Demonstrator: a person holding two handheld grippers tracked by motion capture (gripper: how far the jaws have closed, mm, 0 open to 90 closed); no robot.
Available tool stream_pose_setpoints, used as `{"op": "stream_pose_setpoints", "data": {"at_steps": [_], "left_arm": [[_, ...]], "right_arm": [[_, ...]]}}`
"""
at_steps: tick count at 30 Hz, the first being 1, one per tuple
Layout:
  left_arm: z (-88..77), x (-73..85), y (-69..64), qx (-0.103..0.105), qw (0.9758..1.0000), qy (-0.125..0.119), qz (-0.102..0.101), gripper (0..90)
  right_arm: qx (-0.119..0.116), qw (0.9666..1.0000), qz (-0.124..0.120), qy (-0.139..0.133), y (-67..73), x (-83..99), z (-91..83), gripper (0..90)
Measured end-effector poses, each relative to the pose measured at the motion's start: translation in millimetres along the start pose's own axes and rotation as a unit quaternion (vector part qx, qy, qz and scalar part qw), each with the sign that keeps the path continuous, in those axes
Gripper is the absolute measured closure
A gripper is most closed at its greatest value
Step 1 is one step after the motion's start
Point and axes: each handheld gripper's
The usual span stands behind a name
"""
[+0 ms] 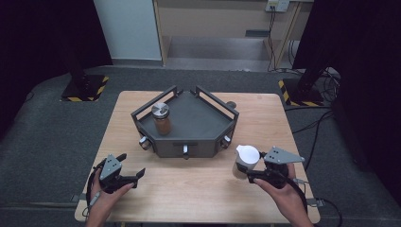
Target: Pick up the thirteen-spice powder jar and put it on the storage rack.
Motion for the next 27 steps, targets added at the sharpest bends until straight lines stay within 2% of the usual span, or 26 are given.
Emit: {"op": "stream_pose_setpoints", "data": {"at_steps": [17,27], "left_arm": [[1.4,-1.2,0.1,0.002,1.0000,0.004,0.005,4.7],[1.2,-1.2,0.9,0.004,1.0000,0.004,0.005,4.6]], "right_arm": [[-0.006,1.0000,-0.001,0.000,-8.5,-33.0,-11.5,31.3],[-0.019,0.9998,-0.009,-0.005,-11.8,-55.0,-15.3,31.3]]}}
Point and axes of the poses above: each handheld gripper's, and its own axes: z roughly forward along the jaws, x roughly out of its underside, y roughly to its left, and after that the axes turned 13 degrees about y, right-handed
